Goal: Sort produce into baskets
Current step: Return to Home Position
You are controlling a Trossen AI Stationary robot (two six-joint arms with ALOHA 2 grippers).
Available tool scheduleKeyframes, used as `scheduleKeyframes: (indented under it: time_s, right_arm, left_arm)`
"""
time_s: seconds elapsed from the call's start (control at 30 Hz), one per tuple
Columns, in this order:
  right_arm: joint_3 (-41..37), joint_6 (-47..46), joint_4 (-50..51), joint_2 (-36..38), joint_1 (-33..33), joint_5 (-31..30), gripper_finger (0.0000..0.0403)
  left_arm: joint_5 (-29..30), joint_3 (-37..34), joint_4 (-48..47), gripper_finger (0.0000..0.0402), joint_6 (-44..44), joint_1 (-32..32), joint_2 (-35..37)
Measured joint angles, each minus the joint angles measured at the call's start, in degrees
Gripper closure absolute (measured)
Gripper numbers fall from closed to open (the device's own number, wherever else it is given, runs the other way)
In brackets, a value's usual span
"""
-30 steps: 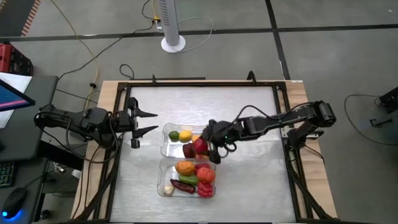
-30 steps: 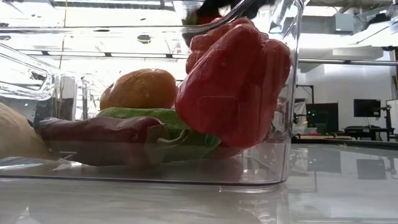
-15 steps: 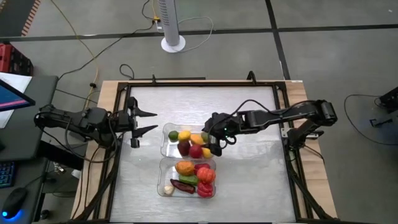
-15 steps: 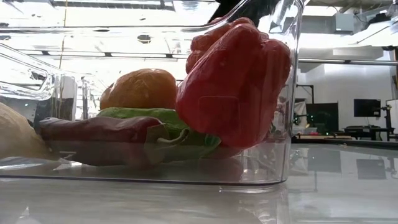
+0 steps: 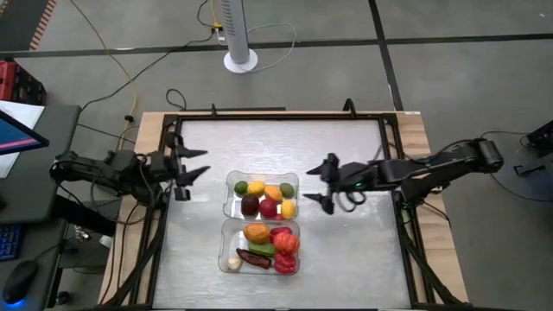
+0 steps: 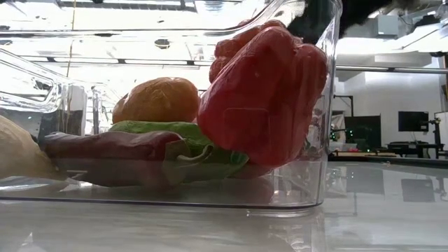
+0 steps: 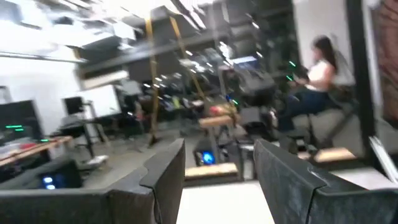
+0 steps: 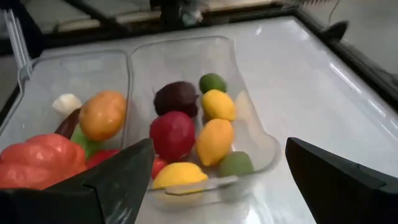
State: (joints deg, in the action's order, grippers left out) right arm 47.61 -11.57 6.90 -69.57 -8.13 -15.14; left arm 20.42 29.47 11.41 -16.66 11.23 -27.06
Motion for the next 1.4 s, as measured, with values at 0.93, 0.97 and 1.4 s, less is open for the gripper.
scheduleKeyframes:
  time_s: [0.93, 0.97, 1.4]
  right_arm:
    - [-47.0, 2.1, -30.4, 44.7, 9.7, 0.0, 0.0014]
    - [-47.0, 2.4, -29.0, 46.7, 10.1, 0.0, 0.0015]
    - [-47.1, 1.5, -11.0, 69.5, 11.7, 0.2, 0.0053]
  left_arm:
    - [12.2, -13.0, -23.4, 0.0223, 13.6, -0.4, 25.7]
    - [12.4, -13.2, -23.4, 0.0223, 14.0, -0.4, 25.1]
    - [12.5, -17.4, -20.9, 0.0223, 17.5, -0.4, 26.9]
